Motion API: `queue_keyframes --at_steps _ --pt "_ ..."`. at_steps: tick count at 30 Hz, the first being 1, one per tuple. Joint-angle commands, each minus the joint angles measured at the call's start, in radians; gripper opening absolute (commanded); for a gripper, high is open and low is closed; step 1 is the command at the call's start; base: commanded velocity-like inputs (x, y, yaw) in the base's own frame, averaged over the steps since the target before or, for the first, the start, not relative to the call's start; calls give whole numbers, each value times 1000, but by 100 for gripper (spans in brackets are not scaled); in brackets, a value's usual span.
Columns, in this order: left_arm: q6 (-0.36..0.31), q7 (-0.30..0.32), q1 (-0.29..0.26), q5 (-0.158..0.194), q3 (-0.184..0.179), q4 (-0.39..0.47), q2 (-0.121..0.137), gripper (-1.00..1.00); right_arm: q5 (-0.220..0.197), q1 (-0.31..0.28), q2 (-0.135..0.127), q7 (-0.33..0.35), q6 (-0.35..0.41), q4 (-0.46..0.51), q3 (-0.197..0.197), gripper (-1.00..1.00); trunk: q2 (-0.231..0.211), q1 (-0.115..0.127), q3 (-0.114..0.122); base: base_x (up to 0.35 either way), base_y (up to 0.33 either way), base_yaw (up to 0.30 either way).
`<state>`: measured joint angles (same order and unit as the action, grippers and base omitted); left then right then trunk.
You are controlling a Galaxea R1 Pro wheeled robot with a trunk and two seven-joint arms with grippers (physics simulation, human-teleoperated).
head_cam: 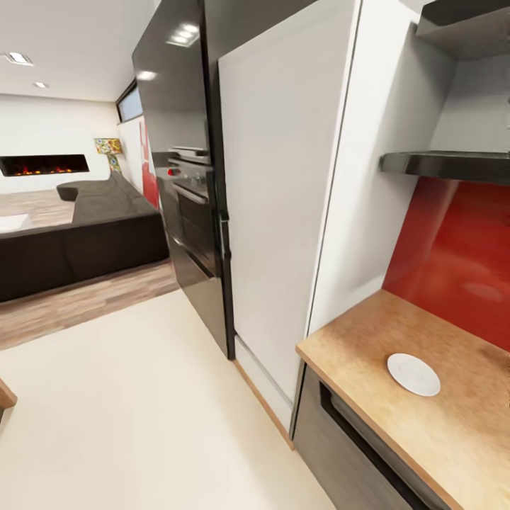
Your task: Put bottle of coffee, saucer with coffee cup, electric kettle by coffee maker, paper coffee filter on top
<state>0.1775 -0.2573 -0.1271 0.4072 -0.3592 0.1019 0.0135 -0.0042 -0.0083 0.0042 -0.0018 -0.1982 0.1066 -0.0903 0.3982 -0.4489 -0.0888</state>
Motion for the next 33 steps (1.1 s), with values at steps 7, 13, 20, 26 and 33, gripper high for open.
queue_keyframes --at_steps 7,13,20,26,33 --pt "2 -3 0 8 -9 1 0 100 0 -1 0 0 -4 -1 -6 100 2 -1 -2 320 146 -288" --pt "2 -3 0 8 -9 1 0 100 0 -1 0 0 -4 -1 -6 100 2 -1 -2 318 150 -288" --pt "2 -3 0 10 -9 1 0 100 0 -1 0 0 -3 -2 -6 100 2 -1 -2 256 243 -288" --pt "2 -3 0 10 -8 1 0 100 0 -1 0 0 -4 -2 -6 100 2 -1 -2 195 285 -288" --pt "2 -3 0 9 -8 1 -1 100 0 -1 0 0 -4 -2 -6 100 2 -1 -2 163 300 -288"
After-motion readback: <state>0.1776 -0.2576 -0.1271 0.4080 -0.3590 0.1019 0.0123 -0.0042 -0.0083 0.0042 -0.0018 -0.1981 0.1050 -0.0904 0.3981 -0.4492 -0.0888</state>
